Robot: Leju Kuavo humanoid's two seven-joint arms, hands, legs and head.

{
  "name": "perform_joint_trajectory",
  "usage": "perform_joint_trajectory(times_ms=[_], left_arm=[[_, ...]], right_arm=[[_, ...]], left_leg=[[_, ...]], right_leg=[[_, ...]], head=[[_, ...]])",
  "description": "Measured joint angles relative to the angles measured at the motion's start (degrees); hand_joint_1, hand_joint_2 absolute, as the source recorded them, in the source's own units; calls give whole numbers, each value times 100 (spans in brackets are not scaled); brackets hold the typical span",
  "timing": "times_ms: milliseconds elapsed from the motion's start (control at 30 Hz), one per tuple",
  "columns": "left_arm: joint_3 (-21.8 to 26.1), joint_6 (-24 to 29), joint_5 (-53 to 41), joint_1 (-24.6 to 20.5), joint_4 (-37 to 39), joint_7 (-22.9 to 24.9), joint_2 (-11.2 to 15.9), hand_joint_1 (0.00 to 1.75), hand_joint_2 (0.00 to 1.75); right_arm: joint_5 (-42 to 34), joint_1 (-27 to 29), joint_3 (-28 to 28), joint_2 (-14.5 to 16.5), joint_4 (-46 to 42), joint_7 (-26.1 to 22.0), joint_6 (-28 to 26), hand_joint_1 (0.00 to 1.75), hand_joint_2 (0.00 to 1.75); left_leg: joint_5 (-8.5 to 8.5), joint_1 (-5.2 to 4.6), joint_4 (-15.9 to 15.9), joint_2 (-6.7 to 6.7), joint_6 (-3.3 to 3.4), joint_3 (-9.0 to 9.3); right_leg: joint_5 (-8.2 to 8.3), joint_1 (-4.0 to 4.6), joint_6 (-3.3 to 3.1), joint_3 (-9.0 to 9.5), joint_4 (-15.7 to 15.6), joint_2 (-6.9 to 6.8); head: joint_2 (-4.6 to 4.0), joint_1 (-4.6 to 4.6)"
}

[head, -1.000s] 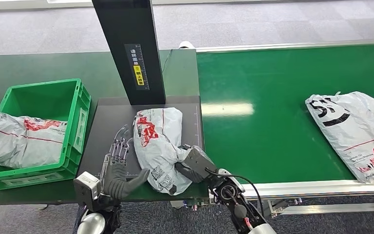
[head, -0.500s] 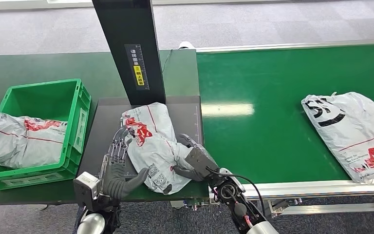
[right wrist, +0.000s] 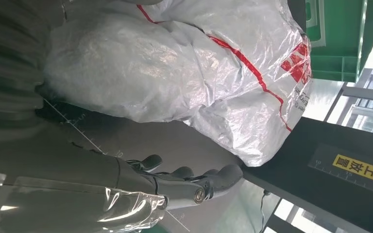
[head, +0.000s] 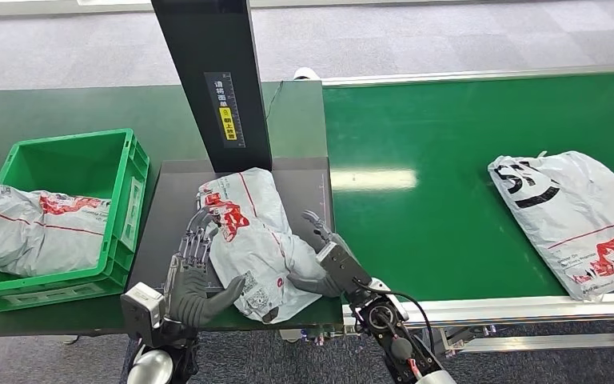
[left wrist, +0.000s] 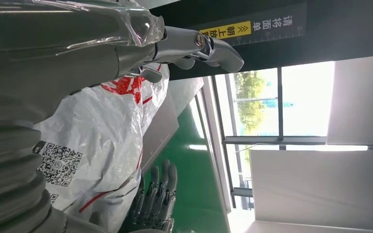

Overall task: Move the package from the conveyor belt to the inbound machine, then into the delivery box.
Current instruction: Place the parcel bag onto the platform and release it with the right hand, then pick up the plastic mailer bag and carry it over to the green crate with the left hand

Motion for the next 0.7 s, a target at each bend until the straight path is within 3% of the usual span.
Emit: perform_joint_trajectory(times_ms=[233,400,533,700], left_arm=[[-34,158,-163,-1,36,4,-1,0,175],[-97,869,-855,-15,56,121,-2,0,175],[-273,1760,-2016,-118,106,544,-4,0,175],[-567,2185,-3057,-377,443,1197,-5,0,175]], right_arm=[[-245,97,-117,-2,-178,-146,-234,0,175],[-780,277,-391,3,-554,-384,-496,0,175],[-1167,457,-593,34,-930,-540,-654,0,175],[-1550,606,-782,125,-1404,-762,-918,0,175]], left_leg=[[0,0,0,-1,0,-1],[0,0,0,-1,0,-1],[0,0,0,-1,0,-2],[0,0,0,-1,0,-1]], right_leg=[[0,0,0,0,0,0],[0,0,0,-1,0,0],[0,0,0,-1,0,-1],[0,0,0,0,0,0]], head=[[0,1],[0,0],[0,0],[0,0]])
